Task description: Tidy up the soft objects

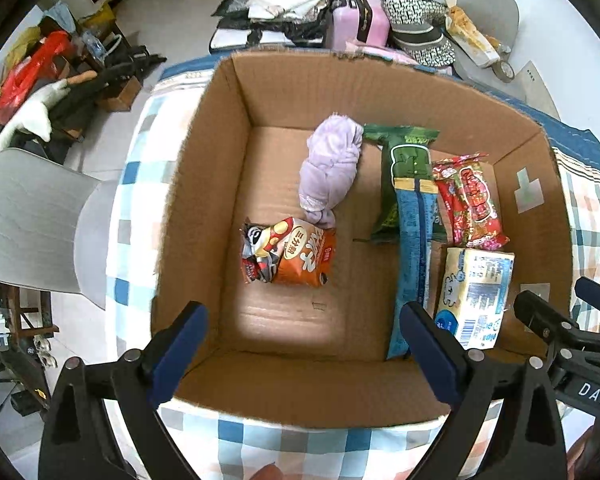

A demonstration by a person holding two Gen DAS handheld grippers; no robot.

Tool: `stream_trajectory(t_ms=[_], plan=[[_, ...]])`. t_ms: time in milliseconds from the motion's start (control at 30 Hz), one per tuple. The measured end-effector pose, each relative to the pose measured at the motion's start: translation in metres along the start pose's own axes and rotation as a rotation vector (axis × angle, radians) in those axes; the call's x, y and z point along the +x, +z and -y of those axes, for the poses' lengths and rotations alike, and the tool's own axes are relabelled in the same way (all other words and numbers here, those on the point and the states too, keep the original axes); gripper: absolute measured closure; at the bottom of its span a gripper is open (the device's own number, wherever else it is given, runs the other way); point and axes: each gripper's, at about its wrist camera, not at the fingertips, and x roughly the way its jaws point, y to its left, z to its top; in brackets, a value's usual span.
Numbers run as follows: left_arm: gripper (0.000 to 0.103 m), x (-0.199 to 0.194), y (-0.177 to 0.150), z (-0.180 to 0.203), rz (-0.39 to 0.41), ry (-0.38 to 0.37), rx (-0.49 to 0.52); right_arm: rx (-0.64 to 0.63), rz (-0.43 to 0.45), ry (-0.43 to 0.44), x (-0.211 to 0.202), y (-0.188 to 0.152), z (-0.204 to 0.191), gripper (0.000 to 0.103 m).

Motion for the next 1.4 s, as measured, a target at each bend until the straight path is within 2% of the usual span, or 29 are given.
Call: stream_trajectory(t_ms=[267, 500, 767, 867, 1067, 1400], plan=[[0.005, -0.065, -0.018, 0.005, 0.123, 0.017, 0.000, 0.022, 0.056, 0.019, -0.039, -0.020, 0.010, 0.001], [0.005, -0.142, -0.044, 0.002, 0.228, -0.021, -0.018, 0.021, 0.187, 0.042, -0.122, -0.053, 0.016, 0.001], [0.005, -0.224, -0.079, 0.008, 0.345, -0.017, -0.013, 0.005, 0.339, 0.045, -0.218, -0.098, 0.019, 0.001], [0.005, -0.242, -0.089, 0.011, 0.362, -0.013, -0.008, 0.007, 0.386, 0.037, -0.245, -0.112, 0.021, 0.001], [0.005, -0.266, -0.103, 0.012, 0.394, -0.013, -0.018, 0.014, 0.418, 0.052, -0.279, -0.133, 0.025, 0.001], [0.005, -0.276, -0.114, 0.010, 0.409, -0.004, -0.041, 0.018, 0.458, 0.029, -0.302, -0.149, 0.027, 0.001]])
